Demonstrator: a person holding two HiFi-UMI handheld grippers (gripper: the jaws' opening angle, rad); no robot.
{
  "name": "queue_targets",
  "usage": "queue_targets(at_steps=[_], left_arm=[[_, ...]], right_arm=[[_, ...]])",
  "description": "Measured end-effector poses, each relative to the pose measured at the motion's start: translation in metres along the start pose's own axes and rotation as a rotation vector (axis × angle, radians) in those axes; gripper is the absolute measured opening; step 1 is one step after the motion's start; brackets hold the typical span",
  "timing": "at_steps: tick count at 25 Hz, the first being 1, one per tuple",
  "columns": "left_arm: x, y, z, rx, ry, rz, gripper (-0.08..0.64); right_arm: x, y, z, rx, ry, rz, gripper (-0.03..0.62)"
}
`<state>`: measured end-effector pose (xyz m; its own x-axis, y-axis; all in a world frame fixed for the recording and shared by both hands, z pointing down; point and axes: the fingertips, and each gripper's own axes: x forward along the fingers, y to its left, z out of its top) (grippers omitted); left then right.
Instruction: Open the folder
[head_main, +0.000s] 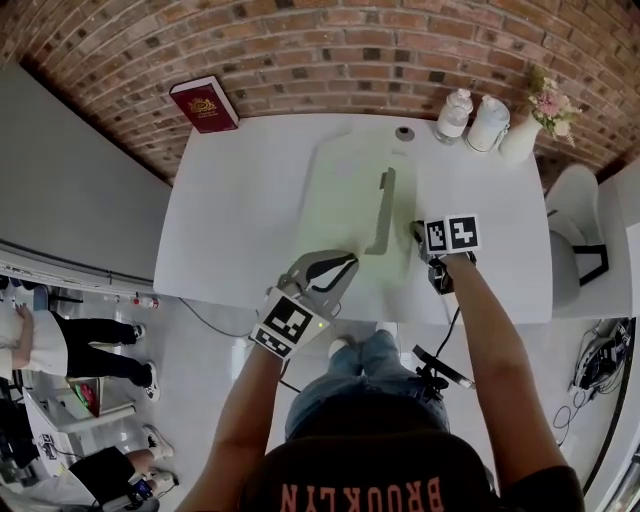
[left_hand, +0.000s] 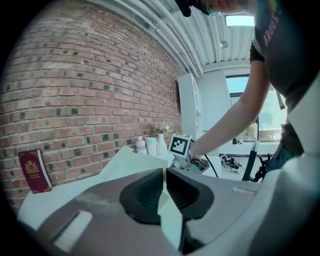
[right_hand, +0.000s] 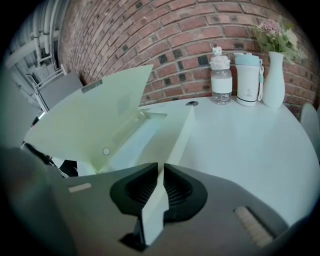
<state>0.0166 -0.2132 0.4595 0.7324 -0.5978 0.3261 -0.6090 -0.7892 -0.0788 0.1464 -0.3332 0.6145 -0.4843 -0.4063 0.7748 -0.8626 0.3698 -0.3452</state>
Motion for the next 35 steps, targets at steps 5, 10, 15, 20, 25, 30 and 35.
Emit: queue_targets(at_steps=[5, 10, 15, 20, 25, 30, 35], left_arm=[[-0.035, 0.029, 0.008, -0.014, -0.05, 0.1, 0.017], [-0.075, 0.067, 0.009, -0.06, -0.087, 0.238, 0.014], [-0.113, 0.104, 0.002, -0.095, -0.094, 0.365, 0.009], [-0.137, 0.135, -0.011, -0.12, -0.07, 0.478, 0.012], [-0.155, 0.164, -0.024, -0.163, -0.036, 0.572, 0.035], [-0.17, 0.192, -0.041, -0.24, 0.002, 0.62, 0.078], [-0.185, 0.215, -0.069, -0.272, 0.118, 0.695, 0.094]], right_arm=[[-0.001, -0.001, 0.0, -0.015, 0.007, -0.052, 0.04], [-0.001, 0.0, 0.001, -0.074, 0.009, -0.091, 0.04], [-0.001, 0.001, 0.001, -0.08, 0.012, -0.123, 0.04], [-0.002, 0.0, 0.0, -0.035, 0.002, -0.145, 0.04], [-0.003, 0.0, 0.001, -0.027, 0.005, -0.176, 0.04], [-0.004, -0.001, 0.002, -0.064, 0.036, -0.21, 0.04], [-0.003, 0.0, -0.001, -0.056, 0.029, -0.246, 0.04]])
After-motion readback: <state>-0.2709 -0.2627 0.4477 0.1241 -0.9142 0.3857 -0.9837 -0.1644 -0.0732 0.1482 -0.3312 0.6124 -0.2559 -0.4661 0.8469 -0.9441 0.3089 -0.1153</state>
